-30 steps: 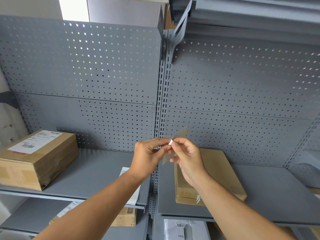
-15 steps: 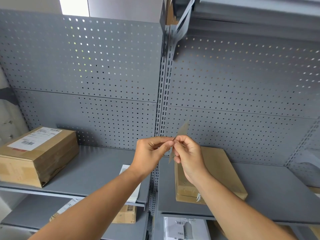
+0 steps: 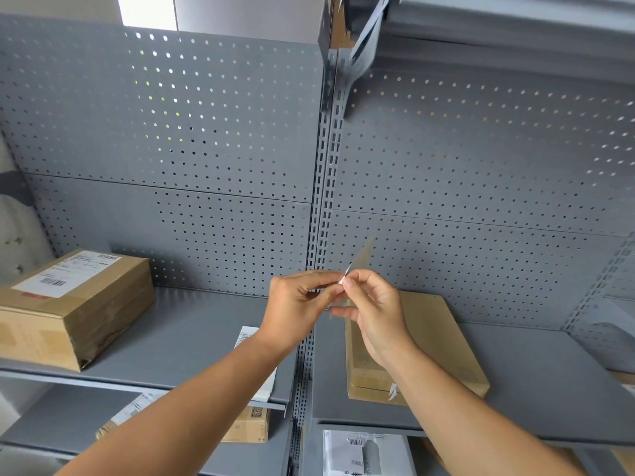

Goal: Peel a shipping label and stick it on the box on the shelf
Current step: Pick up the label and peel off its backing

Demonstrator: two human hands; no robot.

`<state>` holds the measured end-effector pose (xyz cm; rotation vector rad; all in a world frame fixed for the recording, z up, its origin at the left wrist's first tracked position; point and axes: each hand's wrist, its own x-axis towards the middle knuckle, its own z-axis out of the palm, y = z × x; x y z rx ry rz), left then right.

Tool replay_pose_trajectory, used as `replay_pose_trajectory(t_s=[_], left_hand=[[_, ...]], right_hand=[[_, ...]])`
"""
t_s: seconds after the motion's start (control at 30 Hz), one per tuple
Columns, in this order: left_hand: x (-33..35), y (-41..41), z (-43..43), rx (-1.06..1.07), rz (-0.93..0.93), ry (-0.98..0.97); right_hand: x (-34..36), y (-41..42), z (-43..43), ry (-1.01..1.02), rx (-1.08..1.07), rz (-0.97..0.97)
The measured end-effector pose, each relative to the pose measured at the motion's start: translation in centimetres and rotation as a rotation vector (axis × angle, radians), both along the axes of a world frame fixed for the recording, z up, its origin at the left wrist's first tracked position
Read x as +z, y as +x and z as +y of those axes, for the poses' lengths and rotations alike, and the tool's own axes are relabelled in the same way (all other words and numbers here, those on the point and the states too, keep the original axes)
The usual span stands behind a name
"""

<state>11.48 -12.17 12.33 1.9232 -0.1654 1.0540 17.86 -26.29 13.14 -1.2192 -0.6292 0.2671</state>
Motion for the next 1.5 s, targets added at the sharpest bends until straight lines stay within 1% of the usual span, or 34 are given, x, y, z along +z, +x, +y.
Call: replay_pose_trajectory(t_s=[0.1,0.27,0.4,0.53,0.73,0.83,0.97,1.2,1.3,1.5], left_hand=[[0.1,-0.1,-0.1,-0.033,0.030,-0.059],[0.1,-0.1,0.0,-0.222,0.146,-0.297],[0.6,-0.2,0.0,-0.271,0.199,-0.418],[0.7,-0.3,0.0,-0.302,0.208,-0.411],[0.4,-0.5,0.1,-0.253,0.179,-0.311],[0.2,-0.7,0.1,-0.229,0.142,-0.247],[0.1,-0.8,0.0,-0.202,0.118,-0.246],[0.1,-0.8,0.0,-0.163,0.081,-0.164],[0.0,-0.9,-0.1,-0.185,0.092,-0.195],[-0.2,-1.3,-0.3,-0.221,0.162,-0.333]], right_hand=[[-0.1,0.1,0.2,0.002,0.002,-0.010],[-0.3,0.2,0.4,-0.032,-0.080,-0.062],[-0.5,0.3,0.2,-0.048,-0.089,-0.085],[-0.4,0.3,0.1,-0.029,-0.093,-0.048],[-0.6,0.0,0.0,-0.002,-0.098,0.013],[-0.6,-0.1,-0.1,-0.011,-0.100,-0.009],[-0.6,-0.2,-0.1,-0.011,-0.084,-0.027],[-0.5,-0.5,-0.2,-0.019,-0.076,-0.064],[-0.5,-0.6,-0.2,-0.046,-0.082,-0.082],[-0.7,-0.6,-0.1,-0.086,-0.103,-0.134]])
